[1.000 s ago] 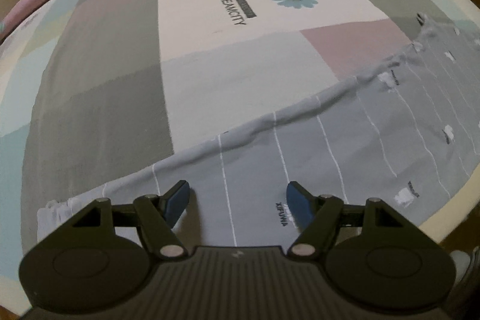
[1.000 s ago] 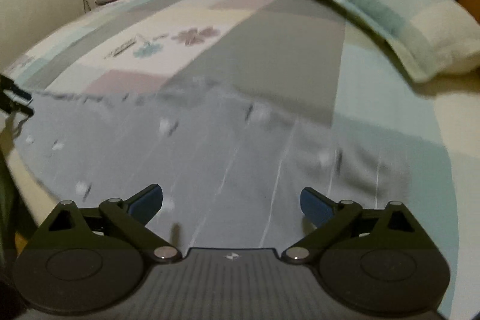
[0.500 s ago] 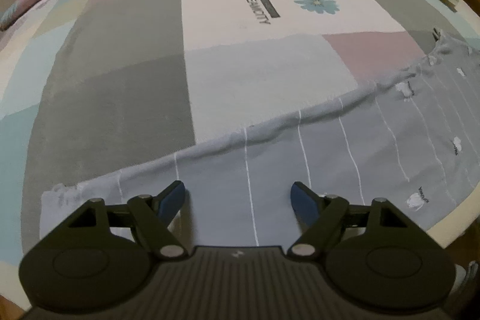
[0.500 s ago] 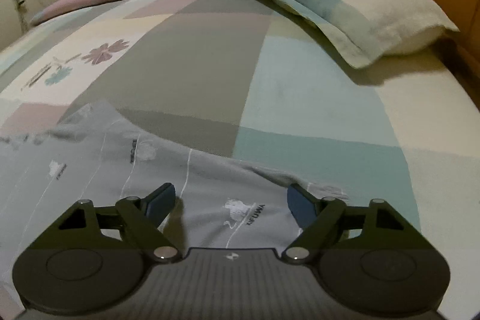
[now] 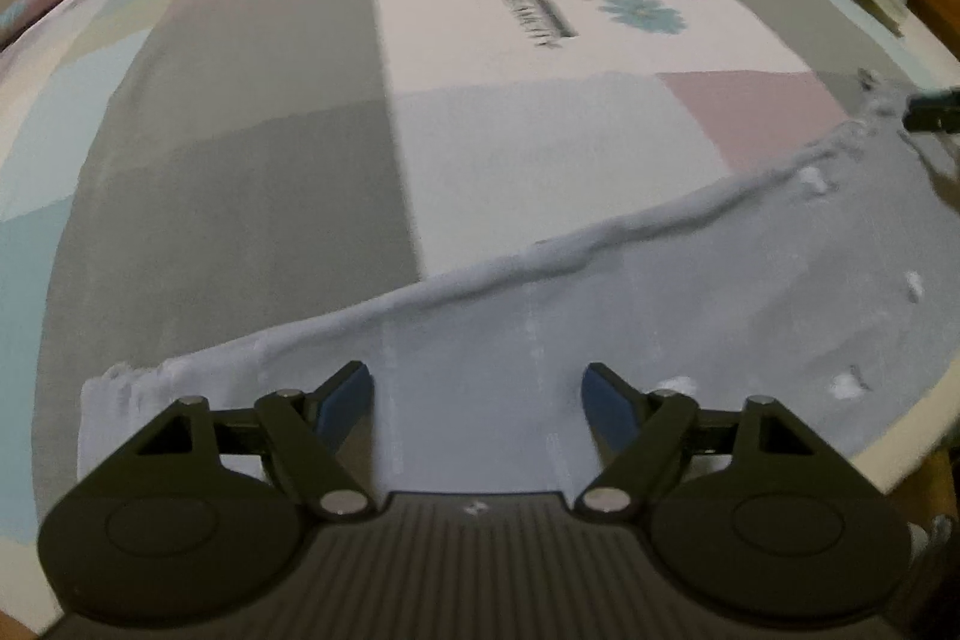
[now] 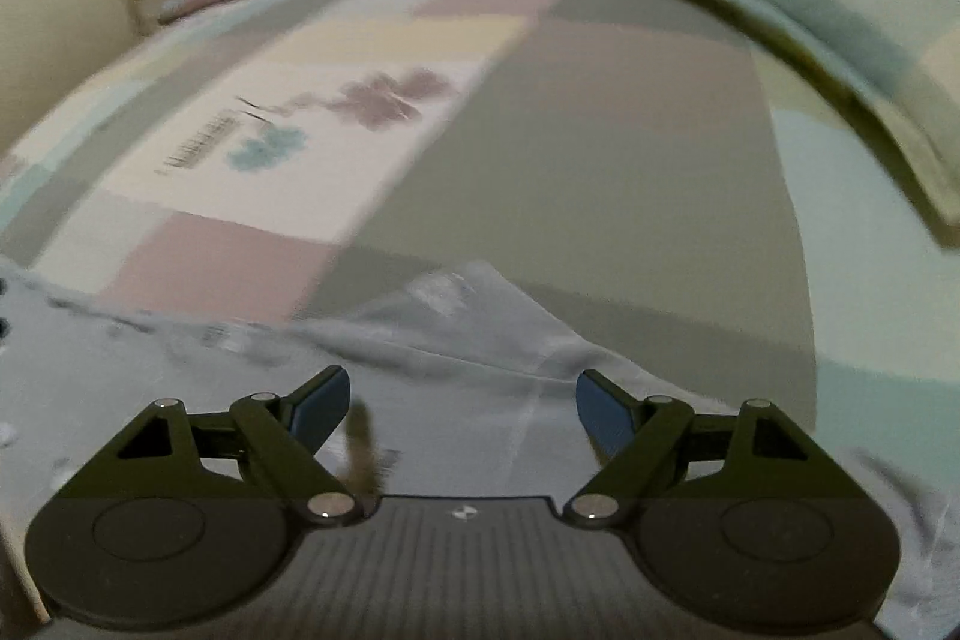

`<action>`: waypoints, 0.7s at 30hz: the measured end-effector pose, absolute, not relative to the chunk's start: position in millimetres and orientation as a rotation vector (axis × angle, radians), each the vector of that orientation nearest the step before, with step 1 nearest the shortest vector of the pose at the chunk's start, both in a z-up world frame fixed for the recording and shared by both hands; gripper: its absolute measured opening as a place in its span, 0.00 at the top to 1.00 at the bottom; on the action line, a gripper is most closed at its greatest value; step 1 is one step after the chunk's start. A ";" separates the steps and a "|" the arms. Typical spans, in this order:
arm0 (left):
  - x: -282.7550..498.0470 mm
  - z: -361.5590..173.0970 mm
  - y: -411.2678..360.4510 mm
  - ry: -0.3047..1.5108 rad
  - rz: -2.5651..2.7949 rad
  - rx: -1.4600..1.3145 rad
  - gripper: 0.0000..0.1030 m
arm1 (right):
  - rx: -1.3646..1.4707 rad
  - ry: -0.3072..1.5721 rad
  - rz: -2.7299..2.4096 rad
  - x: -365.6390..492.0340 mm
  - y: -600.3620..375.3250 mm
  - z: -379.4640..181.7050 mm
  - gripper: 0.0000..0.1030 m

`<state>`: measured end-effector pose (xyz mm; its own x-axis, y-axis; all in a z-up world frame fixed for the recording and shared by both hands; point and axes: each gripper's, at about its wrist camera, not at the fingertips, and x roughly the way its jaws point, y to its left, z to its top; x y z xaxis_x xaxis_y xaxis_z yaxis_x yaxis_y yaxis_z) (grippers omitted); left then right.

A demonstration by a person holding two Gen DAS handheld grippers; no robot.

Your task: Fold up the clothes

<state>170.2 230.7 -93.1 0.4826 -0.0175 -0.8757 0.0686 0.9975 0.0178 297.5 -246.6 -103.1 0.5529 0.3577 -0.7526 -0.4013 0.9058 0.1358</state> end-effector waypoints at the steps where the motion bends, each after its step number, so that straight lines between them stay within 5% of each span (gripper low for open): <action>1: 171.2 -93.6 238.5 1.058 -0.020 0.024 0.17 | -0.043 0.858 0.439 297.2 -251.8 -103.1 0.16; 14: 174.0 -94.2 248.0 1.027 -0.034 -0.018 0.20 | -0.052 0.937 0.520 277.7 -146.0 -85.0 0.15; 21: 175.4 -98.7 251.9 0.994 -0.003 -0.007 0.19 | -0.113 0.857 0.482 277.2 -122.7 -92.7 0.06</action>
